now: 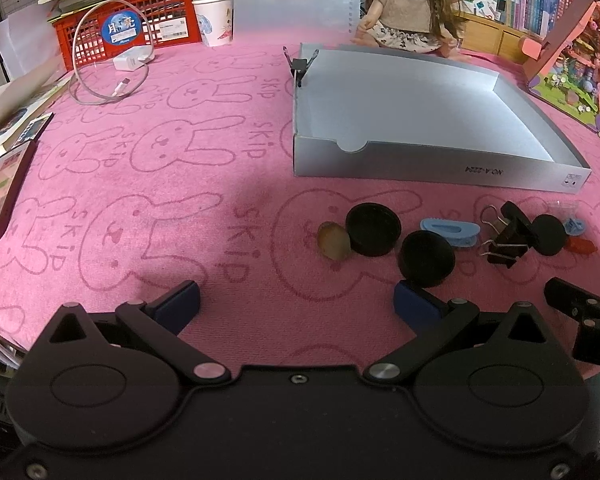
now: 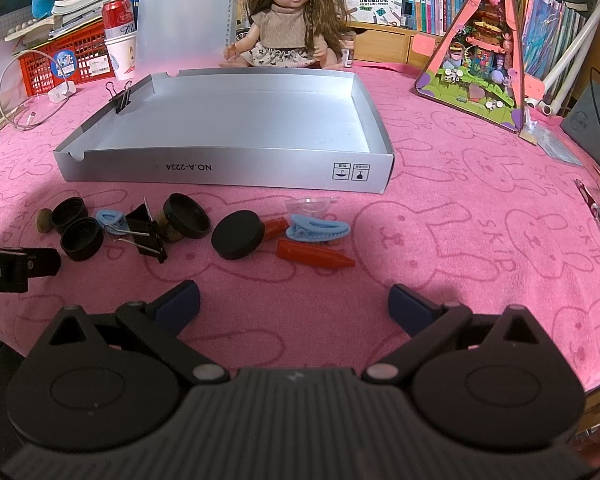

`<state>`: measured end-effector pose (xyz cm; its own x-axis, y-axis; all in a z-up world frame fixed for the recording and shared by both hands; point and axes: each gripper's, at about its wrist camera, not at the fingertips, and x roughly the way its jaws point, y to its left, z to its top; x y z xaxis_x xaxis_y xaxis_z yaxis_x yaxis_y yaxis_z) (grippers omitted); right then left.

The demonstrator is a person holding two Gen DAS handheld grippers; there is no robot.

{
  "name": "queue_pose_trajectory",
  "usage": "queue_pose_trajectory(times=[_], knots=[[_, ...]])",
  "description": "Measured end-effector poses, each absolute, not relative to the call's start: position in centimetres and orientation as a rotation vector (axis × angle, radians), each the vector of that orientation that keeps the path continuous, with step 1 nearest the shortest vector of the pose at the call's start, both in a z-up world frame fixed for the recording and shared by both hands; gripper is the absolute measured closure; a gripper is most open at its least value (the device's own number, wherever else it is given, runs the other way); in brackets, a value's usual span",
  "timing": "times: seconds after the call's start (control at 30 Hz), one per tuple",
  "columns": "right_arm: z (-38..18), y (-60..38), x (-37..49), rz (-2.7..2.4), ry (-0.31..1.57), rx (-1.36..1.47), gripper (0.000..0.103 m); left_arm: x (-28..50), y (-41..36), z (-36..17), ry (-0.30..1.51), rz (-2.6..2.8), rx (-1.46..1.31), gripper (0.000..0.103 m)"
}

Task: Organize rigid objects
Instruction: 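Grasp a black round disc with the left tool while the right grasps the red piece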

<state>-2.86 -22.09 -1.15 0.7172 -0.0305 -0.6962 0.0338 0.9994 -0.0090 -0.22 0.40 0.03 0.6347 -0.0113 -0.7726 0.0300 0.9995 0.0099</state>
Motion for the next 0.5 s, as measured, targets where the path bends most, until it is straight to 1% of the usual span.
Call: queue_pose_trajectory(times=[0.07, 0.13, 0.2, 0.27, 0.5], knots=[[-1.1, -22.1, -2.8, -0.038, 0.77, 0.009, 0.0, -0.3, 0.4, 0.1, 0.886, -0.026, 0.025, 0.0], [-1.0, -22.1, -2.7, -0.037, 0.768, 0.015, 0.0, -0.3, 0.3, 0.2, 0.885, -0.029, 0.028, 0.003], [-0.8, -22.0, -2.8, -0.026, 0.76, 0.018, 0.0, -0.6, 0.2, 0.5, 0.879, -0.039, 0.029, 0.01], [-0.7, -21.9, -2.9, -0.019, 0.745, 0.02, 0.002, -0.7, 0.1, 0.6, 0.873, -0.062, 0.028, 0.016], [-0.2, -21.7, -2.7, -0.008, 0.702, 0.003, 0.012, -1.6, -0.6, 1.6, 0.836, -0.164, 0.003, 0.034]])
